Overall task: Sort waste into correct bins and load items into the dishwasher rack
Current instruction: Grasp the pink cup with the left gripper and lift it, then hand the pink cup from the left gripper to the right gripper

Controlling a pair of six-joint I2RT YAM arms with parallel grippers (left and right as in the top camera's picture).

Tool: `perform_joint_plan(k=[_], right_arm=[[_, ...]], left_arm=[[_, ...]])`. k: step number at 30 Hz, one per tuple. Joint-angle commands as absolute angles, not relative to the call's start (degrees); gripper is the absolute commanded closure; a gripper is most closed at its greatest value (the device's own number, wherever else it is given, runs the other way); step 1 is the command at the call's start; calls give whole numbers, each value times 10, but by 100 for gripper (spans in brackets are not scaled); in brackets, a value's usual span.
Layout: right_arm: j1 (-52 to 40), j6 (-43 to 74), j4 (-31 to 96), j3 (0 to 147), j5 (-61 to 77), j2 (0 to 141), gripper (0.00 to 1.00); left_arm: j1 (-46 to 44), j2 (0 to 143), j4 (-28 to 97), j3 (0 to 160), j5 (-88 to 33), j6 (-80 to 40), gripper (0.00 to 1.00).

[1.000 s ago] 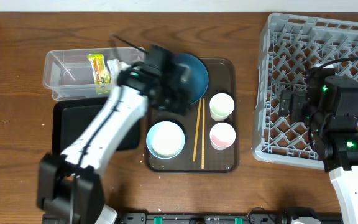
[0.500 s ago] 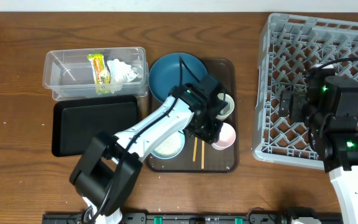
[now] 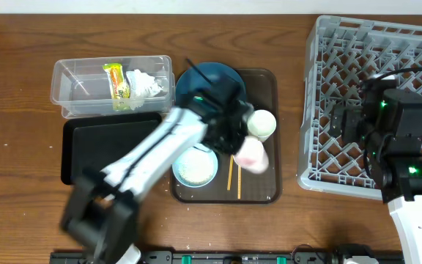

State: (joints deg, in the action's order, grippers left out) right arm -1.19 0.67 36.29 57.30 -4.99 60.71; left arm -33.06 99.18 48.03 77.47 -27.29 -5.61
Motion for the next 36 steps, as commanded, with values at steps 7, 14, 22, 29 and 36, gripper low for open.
perform_joint_plan(k=[7,14,22,29,36], right_arm=[[-3,29,237,584,276,678,1],[-4,-24,69,584,635,764,1],[-6,-22,-37,584,755,825,1],[-8,-22,-51,584,753,828,1],[-8,-22,-60,584,753,828,17]], left_arm=[[-141,879,302,781,-494,-166,94],[-90,941,149,781,-734,-259,94],[-116,981,125,781,-774,-282,94],[-156,982,105,781,-776,-295,94],[-183,982,101,781,-768,-301,94]])
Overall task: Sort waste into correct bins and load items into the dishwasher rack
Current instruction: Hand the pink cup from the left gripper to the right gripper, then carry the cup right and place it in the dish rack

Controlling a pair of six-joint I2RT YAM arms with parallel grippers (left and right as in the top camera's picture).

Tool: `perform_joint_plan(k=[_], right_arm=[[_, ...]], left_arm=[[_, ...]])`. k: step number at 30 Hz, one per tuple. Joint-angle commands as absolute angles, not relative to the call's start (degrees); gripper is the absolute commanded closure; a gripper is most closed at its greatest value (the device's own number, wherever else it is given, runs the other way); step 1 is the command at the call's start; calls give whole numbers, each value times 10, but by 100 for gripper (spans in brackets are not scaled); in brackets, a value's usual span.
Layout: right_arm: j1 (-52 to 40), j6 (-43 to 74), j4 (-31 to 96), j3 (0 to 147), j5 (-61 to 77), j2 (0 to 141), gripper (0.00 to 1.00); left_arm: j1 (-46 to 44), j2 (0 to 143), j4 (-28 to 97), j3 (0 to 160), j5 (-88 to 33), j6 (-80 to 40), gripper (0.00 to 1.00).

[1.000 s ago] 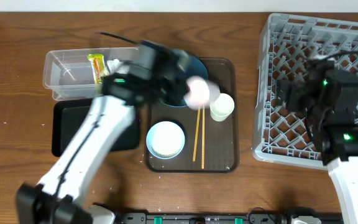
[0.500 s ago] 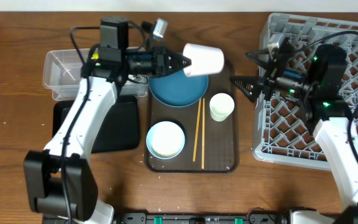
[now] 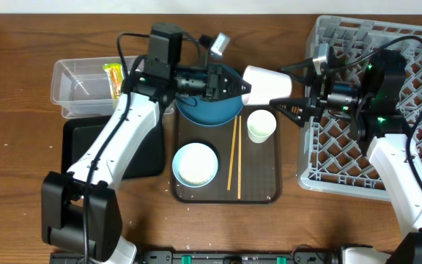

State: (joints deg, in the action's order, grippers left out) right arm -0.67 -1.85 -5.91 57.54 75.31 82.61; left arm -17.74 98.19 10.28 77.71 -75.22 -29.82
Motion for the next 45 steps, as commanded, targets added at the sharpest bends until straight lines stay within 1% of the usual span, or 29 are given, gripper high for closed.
perform_joint_plan(k=[1,2,6,8,11,20,26,27,31,32,33,37,41,45], right_arm=[[-8,-22,-60,584,753,828,25],[-8,-22,-60,584,753,828,30],[-8,-22,-60,584,753,828,43],[-8,-22,-60,584,753,828,46],[-8,-22,-60,584,753,828,53],[-8,-22,-60,584,753,828,64],[-8,-22,-57,584,753,828,71],[-8,-22,-55,584,752,828,73],[-8,-16,-36,584,716,828,88],[-7,-6,-30,584,693,828,96],[-7,3,-21,584,669,828,99],[1,17,9,584,584,828,99],[19,45,27,584,533,826,99],[52,56,91,588,468,800,99]], left_arm=[[-183,982,101,781,-767,-301,94],[-183,982,101,781,-765,-302,94],[-183,982,101,781,-759,-305,94],[-183,982,101,781,-755,-306,94],[-183,982,101,781,-753,-306,94],[-183,982,102,781,-724,-305,92],[-183,982,104,781,-676,-285,83],[-183,982,112,781,-657,-273,76],[-175,982,182,781,-538,-220,75],[-172,981,202,781,-507,-209,75],[-169,980,220,781,-483,-198,75],[-149,969,276,781,-418,-168,74],[-120,949,316,781,-392,-149,74],[-88,918,367,781,-348,-123,74]])
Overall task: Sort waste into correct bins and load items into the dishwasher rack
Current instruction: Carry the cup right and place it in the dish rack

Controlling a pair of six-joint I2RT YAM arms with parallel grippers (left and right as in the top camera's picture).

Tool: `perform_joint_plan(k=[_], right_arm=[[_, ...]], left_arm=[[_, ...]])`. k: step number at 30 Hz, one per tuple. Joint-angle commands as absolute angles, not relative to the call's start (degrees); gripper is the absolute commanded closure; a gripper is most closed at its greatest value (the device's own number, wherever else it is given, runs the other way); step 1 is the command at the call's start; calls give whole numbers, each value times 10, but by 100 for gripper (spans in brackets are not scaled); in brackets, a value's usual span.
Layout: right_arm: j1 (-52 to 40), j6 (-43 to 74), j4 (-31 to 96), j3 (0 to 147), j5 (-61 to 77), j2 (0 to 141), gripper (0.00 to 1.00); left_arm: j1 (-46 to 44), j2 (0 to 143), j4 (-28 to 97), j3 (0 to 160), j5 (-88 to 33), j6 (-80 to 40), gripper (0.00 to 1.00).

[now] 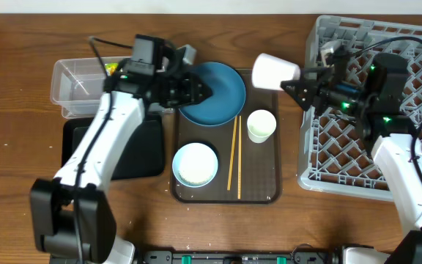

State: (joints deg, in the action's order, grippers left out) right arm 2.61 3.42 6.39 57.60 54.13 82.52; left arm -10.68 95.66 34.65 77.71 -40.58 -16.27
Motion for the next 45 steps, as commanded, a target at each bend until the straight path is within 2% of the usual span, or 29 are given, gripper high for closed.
perform_joint_plan(k=[1,7,12,20,26,41,42,43,45], right_arm=[[61,56,110,592,450,794,99],[136,55,323,674,226,750,99],[199,55,458,775,67,749,99],[308,56,505,801,-121,766,99],[379,58,514,801,-122,816,99],[448,87,544,801,-117,930,99],[449,93,544,801,-116,934,97],[449,98,540,801,-112,938,85],[449,98,526,801,-86,940,39]], left_arm=[[-82,911,376,781,-335,-118,74],[-48,867,427,781,-263,-98,74],[-39,849,430,781,-258,-98,74],[-39,849,431,781,-259,-98,74],[-39,849,432,781,-259,-99,74],[-39,849,437,781,-259,-99,74],[-39,849,437,781,-259,-99,74],[-39,849,437,781,-259,-99,74],[-39,849,437,781,-259,-99,69]])
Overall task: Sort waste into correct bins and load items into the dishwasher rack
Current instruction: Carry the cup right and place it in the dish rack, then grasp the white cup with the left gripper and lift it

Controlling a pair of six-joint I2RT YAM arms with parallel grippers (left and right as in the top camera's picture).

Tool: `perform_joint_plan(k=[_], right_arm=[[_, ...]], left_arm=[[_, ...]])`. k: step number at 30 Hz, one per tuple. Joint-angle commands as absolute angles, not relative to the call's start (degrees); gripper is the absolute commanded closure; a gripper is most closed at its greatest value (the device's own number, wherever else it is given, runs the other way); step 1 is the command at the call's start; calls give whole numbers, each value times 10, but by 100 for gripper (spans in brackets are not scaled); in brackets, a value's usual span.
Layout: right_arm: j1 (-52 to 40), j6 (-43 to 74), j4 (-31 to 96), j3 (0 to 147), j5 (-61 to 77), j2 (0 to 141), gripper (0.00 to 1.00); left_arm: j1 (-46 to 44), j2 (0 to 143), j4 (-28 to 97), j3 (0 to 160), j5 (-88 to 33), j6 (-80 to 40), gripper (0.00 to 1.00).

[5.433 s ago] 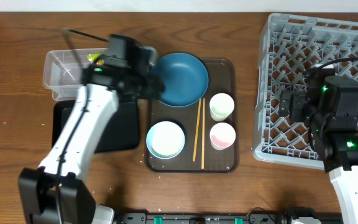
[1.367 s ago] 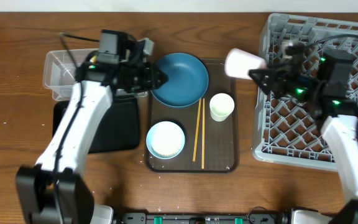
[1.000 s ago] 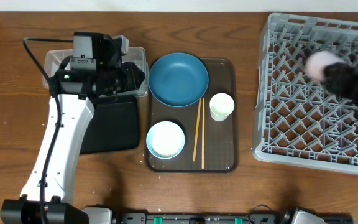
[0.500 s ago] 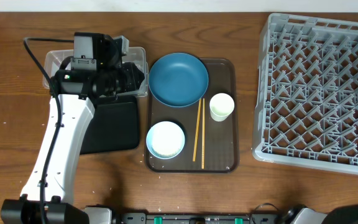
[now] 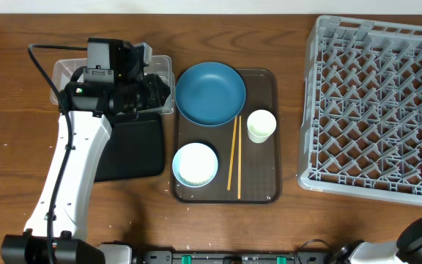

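Note:
Only the overhead view shows. A blue plate (image 5: 211, 92), a small white cup (image 5: 261, 125), a white bowl (image 5: 195, 164) and a pair of chopsticks (image 5: 234, 158) lie on the brown tray (image 5: 258, 187). The grey dishwasher rack (image 5: 376, 103) stands at the right with nothing showing in it. My left gripper (image 5: 160, 91) hovers over the right end of the clear bin (image 5: 68, 73); its jaws are too dark to read. My right gripper is out of view. No large white cup shows anywhere.
A flat black bin (image 5: 130, 154) lies below the clear bin, partly under my left arm (image 5: 72, 161). A corner of the right arm's base shows at the bottom right. The wooden table's far edge runs along the top.
My left gripper has moved left from the blue plate's edge to over the clear bin. The right arm, which held a large white cup above the tray's top right corner, has left the view with it.
My left arm was blurred over the tray by the cups while the right stood over the rack. Then both grippers met on a large white cup above the tray. Then the right held it alone. Now the right arm and that cup are gone from view.

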State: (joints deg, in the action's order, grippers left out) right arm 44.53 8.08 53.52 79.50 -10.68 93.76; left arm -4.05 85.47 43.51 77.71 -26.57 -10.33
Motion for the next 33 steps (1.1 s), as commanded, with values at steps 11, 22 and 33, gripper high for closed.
perform_joint_plan(k=[11,22,33], right_arm=[[435,95,506,802,67,891,16],[288,71,507,802,136,839,14],[203,55,498,802,133,840,13]], left_arm=[[-56,849,436,781,-264,-96,59],[-211,889,364,780,-250,-79,54],[-326,1037,278,780,-203,-79,53]])
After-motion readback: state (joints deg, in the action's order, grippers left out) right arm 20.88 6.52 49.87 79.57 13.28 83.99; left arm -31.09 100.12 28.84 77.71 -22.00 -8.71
